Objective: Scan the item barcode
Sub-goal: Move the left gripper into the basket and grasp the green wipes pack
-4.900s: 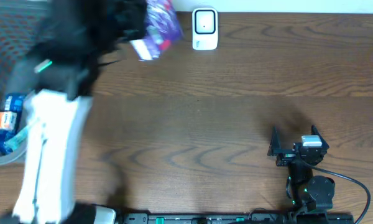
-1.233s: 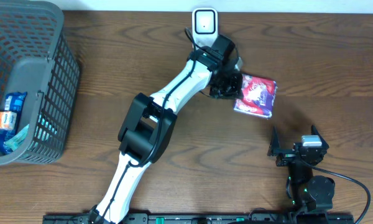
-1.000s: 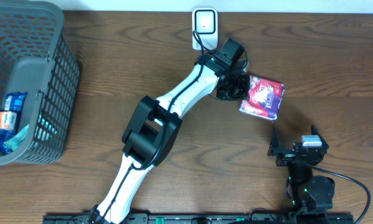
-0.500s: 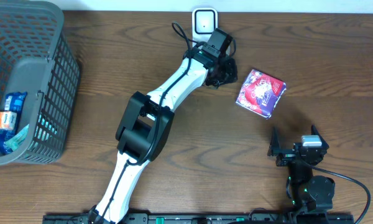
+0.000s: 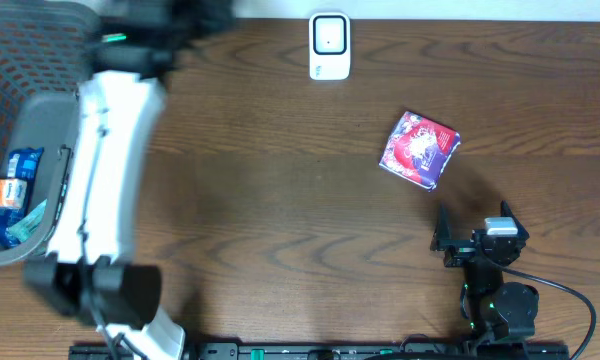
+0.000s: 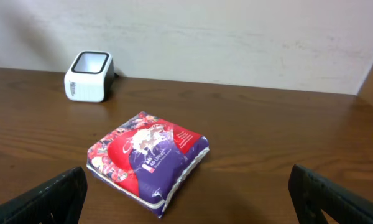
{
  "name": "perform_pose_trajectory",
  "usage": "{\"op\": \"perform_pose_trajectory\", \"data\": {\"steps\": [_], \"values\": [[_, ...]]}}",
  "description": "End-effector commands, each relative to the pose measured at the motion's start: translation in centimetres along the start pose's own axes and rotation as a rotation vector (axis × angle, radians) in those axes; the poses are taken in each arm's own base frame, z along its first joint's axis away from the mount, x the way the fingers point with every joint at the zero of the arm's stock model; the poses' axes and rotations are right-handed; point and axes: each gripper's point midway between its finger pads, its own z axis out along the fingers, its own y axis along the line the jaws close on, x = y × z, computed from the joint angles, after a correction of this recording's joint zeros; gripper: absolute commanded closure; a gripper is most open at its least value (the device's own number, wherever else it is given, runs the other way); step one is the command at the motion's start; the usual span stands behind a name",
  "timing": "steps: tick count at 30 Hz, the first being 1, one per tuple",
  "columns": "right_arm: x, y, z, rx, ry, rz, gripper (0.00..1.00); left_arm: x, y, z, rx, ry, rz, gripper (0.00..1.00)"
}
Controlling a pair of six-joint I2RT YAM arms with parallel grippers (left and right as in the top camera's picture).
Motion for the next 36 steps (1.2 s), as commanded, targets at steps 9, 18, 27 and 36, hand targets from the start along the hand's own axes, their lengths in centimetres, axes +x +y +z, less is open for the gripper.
{"op": "perform_pose_trajectory", "data": {"steps": [9,18,27,36], "values": [[0.1,-0.2,0.0,0.009,0.001,-0.010,0.01,-0.6,32.3,-12.7,-0.933,-0.062,-0.377,0.37],[0.1,-0.2,0.0,0.010,0.001,-0.011,0.01,11.5,40.6,-10.2,-1.104,0.378,-0.512,0.37],[0.1,-0.2,0.0,0.009,0.001,-0.011,0.01,19.6,40.1,-8.7,-1.227,0.634,-0.711,0.44],[0.1,-0.2,0.0,0.010,0.001,-0.010,0.01,24.9,41.7,-6.9,-1.300,0.616,-0.813,0.44]]}}
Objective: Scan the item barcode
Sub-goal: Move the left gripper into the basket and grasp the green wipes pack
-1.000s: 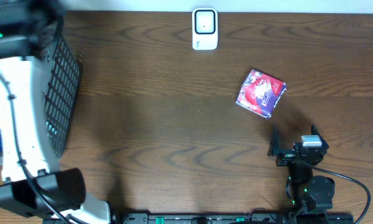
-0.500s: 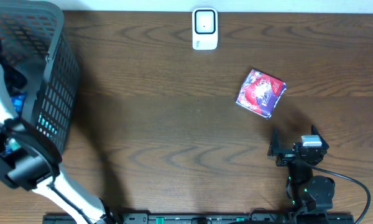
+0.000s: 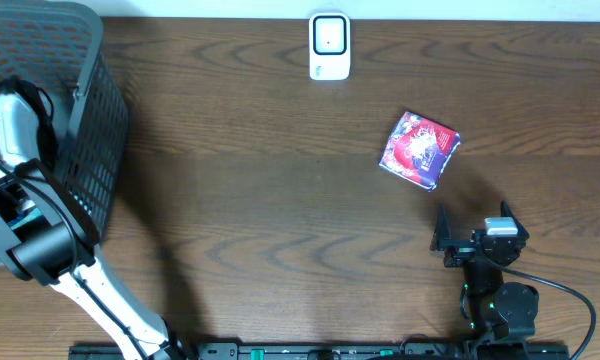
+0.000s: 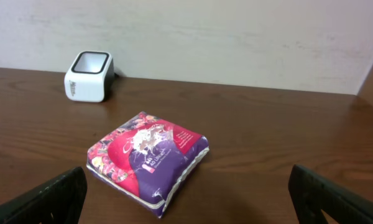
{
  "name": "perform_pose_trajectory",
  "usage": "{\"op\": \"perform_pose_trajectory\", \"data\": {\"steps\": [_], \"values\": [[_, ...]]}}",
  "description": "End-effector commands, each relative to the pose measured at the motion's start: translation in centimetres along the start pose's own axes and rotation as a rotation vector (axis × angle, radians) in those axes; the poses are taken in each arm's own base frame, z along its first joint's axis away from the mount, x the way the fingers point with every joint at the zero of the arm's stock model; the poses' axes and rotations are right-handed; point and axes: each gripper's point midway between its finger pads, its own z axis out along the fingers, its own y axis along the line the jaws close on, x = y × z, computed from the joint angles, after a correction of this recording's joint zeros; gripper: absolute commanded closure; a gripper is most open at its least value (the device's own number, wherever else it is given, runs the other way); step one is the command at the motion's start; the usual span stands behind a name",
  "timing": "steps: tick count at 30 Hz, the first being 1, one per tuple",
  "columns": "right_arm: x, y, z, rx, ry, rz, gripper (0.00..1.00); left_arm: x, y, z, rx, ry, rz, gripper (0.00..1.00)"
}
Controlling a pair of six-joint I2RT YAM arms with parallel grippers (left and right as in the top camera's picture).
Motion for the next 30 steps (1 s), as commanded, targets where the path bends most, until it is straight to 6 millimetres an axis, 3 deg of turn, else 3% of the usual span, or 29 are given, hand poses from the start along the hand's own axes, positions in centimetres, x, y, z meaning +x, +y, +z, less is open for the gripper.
{"op": "perform_pose_trajectory", "data": {"steps": [1,8,9,10,12,13,14,16,17,18,19,28,30], "values": [[0.1,-0.2,0.0,0.009,0.001,-0.011,0.01,0.4,-0.2,2.5,-0.028,-0.005,-0.039,0.44],[0.1,-0.2,0.0,0.009,0.001,-0.010,0.01,0.4,-0.5,3.1,-0.023,-0.014,-0.008,0.46],[0.1,-0.2,0.0,0.009,0.001,-0.010,0.01,0.8,-0.6,3.2,-0.014,0.007,-0.006,0.59],[0.1,-0.2,0.0,0.009,0.001,-0.011,0.01,1.1,-0.6,3.2,-0.011,0.018,-0.003,0.64],[0.1,-0.2,0.0,0.010,0.001,-0.010,0.01,1.9,-0.8,3.4,0.003,0.056,0.002,0.64],[0.1,-0.2,0.0,0.009,0.001,-0.011,0.01,2.3,-0.9,3.5,0.010,0.073,0.004,0.61],[0.1,-0.2,0.0,0.009,0.001,-0.011,0.01,2.8,-1.1,3.6,0.025,0.099,0.010,0.42],[0.1,-0.2,0.0,0.009,0.001,-0.010,0.01,3.5,-1.6,3.6,0.056,0.133,0.047,0.18],[0.1,-0.2,0.0,0.009,0.001,-0.011,0.01,3.9,-2.1,3.5,0.086,0.156,0.086,0.11],[0.1,-0.2,0.0,0.009,0.001,-0.010,0.01,4.2,-2.3,3.4,0.106,0.171,0.112,0.11],[0.1,-0.2,0.0,0.009,0.001,-0.010,0.01,4.6,-2.6,3.3,0.126,0.189,0.148,0.01],[0.1,-0.2,0.0,0.009,0.001,-0.011,0.01,5.7,-0.8,3.2,0.059,0.235,0.193,0.01],[0.1,-0.2,0.0,0.009,0.001,-0.010,0.01,5.1,-0.1,3.5,0.015,0.201,0.198,0.14]]}}
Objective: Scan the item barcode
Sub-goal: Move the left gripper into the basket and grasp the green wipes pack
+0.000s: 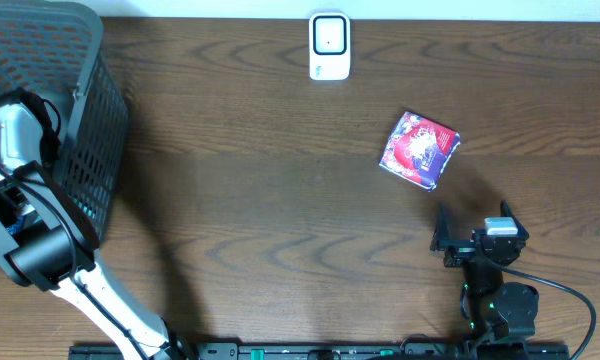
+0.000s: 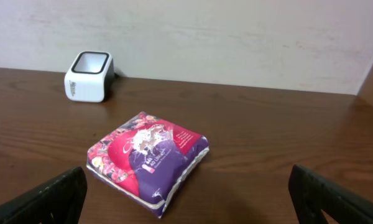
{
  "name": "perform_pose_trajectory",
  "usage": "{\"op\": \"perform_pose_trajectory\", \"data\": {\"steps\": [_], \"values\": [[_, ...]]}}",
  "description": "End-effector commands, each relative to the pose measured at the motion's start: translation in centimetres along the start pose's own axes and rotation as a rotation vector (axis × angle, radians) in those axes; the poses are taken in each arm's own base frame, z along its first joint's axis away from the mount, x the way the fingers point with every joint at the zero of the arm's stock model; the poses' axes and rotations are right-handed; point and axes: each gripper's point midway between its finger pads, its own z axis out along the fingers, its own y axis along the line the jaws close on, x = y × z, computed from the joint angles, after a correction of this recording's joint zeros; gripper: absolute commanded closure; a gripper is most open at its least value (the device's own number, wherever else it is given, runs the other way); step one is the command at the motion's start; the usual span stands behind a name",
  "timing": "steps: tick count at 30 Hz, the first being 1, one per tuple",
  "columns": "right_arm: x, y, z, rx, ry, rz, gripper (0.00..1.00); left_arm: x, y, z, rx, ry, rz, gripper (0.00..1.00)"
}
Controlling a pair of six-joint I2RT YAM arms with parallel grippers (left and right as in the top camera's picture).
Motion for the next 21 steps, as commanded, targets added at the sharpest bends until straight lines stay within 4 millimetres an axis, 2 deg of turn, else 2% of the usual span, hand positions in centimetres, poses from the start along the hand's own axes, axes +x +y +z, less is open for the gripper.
{"op": "perform_pose_trajectory", "data": {"steps": [1,4,7,13,17,19,20,21], "values": [[0.1,-0.2,0.0,0.009,0.001,-0.010,0.01,1.0,1.2,2.8,-0.111,0.048,0.044,0.15],[0.1,-0.2,0.0,0.009,0.001,-0.011,0.01,0.6,1.8,3.0,-0.146,0.025,0.047,0.16],[0.1,-0.2,0.0,0.009,0.001,-0.010,0.01,0.8,1.8,3.3,-0.147,0.027,0.047,0.26],[0.1,-0.2,0.0,0.009,0.001,-0.010,0.01,1.5,2.1,5.1,-0.161,0.039,0.052,0.25],[0.1,-0.2,0.0,0.009,0.001,-0.010,0.01,1.5,2.2,5.1,-0.167,0.038,0.072,0.49],[0.1,-0.2,0.0,0.009,0.001,-0.011,0.01,1.5,2.2,5.1,-0.166,0.039,0.086,0.71],[0.1,-0.2,0.0,0.009,0.001,-0.011,0.01,1.5,2.1,5.1,-0.160,0.038,0.085,0.93],[0.1,-0.2,0.0,0.010,0.001,-0.010,0.01,1.4,2.0,5.1,-0.159,0.037,0.084,0.93]]}}
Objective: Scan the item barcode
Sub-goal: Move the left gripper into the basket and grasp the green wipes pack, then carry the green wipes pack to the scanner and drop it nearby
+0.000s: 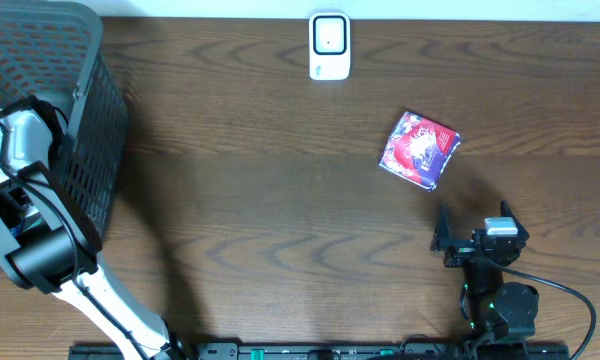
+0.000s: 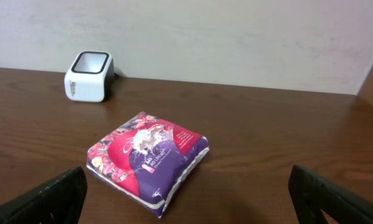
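A red and purple snack pack (image 1: 420, 148) lies flat on the brown table, right of centre. It also shows in the right wrist view (image 2: 148, 160), straight ahead of my right gripper (image 2: 186, 208). That gripper (image 1: 472, 228) rests on the table just in front of the pack, open wide, nothing between its fingers (image 2: 56, 198). The white barcode scanner (image 1: 329, 45) stands at the table's far edge, window up, and appears in the wrist view too (image 2: 89, 76). My left arm (image 1: 20, 150) reaches into the basket at the left; its gripper is hidden.
A dark mesh basket (image 1: 90, 120) fills the far left corner, with a blue packet (image 1: 15, 215) showing inside beside the arm. A pale wall (image 2: 236, 37) runs behind the table's far edge.
The white link of my left arm has shifted slightly to the right over the basket. The pack, the scanner and my right gripper have not moved.
At first my left arm stretched high across the basket's right side, with blue and orange packets showing inside. By the following moment it was down at the left edge over the basket, where it stays. The pack, scanner and open right gripper stayed put throughout.
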{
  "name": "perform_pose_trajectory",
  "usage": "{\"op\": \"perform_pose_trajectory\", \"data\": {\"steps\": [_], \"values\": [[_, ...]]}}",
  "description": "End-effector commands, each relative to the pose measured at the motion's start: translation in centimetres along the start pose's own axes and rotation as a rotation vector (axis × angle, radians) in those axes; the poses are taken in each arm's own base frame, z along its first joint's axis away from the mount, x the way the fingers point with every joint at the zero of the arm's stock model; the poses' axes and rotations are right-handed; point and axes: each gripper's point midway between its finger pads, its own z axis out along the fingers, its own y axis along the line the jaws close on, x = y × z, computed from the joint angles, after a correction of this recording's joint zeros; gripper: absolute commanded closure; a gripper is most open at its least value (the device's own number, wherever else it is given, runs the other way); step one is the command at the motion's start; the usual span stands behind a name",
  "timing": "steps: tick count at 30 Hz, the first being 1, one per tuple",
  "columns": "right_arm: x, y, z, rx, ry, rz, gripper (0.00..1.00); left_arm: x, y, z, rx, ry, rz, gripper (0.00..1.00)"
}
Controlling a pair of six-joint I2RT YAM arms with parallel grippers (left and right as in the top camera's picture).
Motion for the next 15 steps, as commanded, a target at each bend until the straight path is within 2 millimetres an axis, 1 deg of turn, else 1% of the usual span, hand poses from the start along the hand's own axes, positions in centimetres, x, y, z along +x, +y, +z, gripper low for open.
{"op": "perform_pose_trajectory", "data": {"steps": [1,3,7,8,9,10,11,12,15], "values": [[0.1,-0.2,0.0,0.009,0.001,-0.010,0.01,1.7,-1.2,3.2,0.003,0.112,0.034,0.93],[0.1,-0.2,0.0,0.009,0.001,-0.011,0.01,1.3,-1.5,2.0,0.033,0.114,0.028,0.93],[0.1,-0.2,0.0,0.009,0.001,-0.010,0.01,-0.3,-1.7,-2.4,0.120,0.063,0.002,0.93],[0.1,-0.2,0.0,0.009,0.001,-0.011,0.01,-1.3,-1.4,-4.7,0.157,0.011,-0.014,0.93],[0.1,-0.2,0.0,0.009,0.001,-0.011,0.01,-1.7,-1.2,-5.8,0.174,-0.016,-0.022,0.93],[0.1,-0.2,0.0,0.009,0.001,-0.011,0.01,-2.3,-0.9,-7.8,0.208,-0.064,-0.038,0.93],[0.1,-0.2,0.0,0.009,0.001,-0.010,0.01,-2.6,-0.6,-9.4,0.240,-0.104,-0.051,0.93],[0.1,-0.2,0.0,0.009,0.001,-0.011,0.01,-3.0,-0.2,-11.4,0.285,-0.153,-0.067,0.93],[0.1,-0.2,0.0,0.009,0.001,-0.011,0.01,-3.5,1.2,-17.9,0.444,-0.326,-0.115,0.93]]}}
